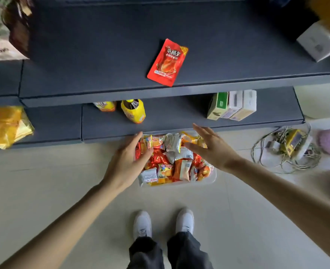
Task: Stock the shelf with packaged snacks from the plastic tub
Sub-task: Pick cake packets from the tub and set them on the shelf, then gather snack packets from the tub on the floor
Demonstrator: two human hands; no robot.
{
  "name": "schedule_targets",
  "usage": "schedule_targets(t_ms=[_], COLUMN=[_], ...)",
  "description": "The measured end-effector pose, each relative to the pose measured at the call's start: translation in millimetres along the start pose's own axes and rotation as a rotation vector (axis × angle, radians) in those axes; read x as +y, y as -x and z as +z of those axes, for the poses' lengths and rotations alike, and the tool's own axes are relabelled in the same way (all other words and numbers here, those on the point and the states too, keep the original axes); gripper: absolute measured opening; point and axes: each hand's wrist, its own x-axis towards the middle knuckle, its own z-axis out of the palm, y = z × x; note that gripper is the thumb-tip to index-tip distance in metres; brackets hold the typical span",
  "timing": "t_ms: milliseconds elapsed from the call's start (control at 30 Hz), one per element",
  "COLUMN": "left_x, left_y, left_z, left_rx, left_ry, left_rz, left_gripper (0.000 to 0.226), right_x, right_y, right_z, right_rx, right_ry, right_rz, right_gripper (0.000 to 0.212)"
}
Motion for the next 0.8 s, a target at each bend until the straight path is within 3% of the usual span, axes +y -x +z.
schedule_targets(t_ms=[133, 267, 367, 467, 567, 800], left_x=[-77, -141, -184, -210, -227, -237], left_y=[-37, -79, -117, -144, -160, -155], left_z=[72, 132, 172, 197, 211, 218], left_rx=[-0.069, -0.087, 0.013, 0.121, 0.192, 0.284], left_ry=[-0.147, -0.349, -0.586, -0.671, -0.679, -0.552], left_rz=[-0.003, 0.081, 0.22, 0.336, 0.404, 0.513], left_gripper=[0.072, 0.081, 0.09, 0.091, 0.087, 0.088], right_x=[65, 109, 134, 155, 167, 158], right_y=[-64, -123, -169, -197, -212, -195], right_z=[79, 138, 173, 193, 201, 179], right_rx=[0.002, 0.016, 0.065, 0.146, 0.248, 0.454], right_ry=[0.017, 0.232, 0.463, 0.618, 0.675, 0.406], right_rz=[0.031, -0.076, -0.208, -0.307, -0.409, -0.511], right_gripper=[0.076, 0.084, 0.092, 0.095, 0.082, 0.04])
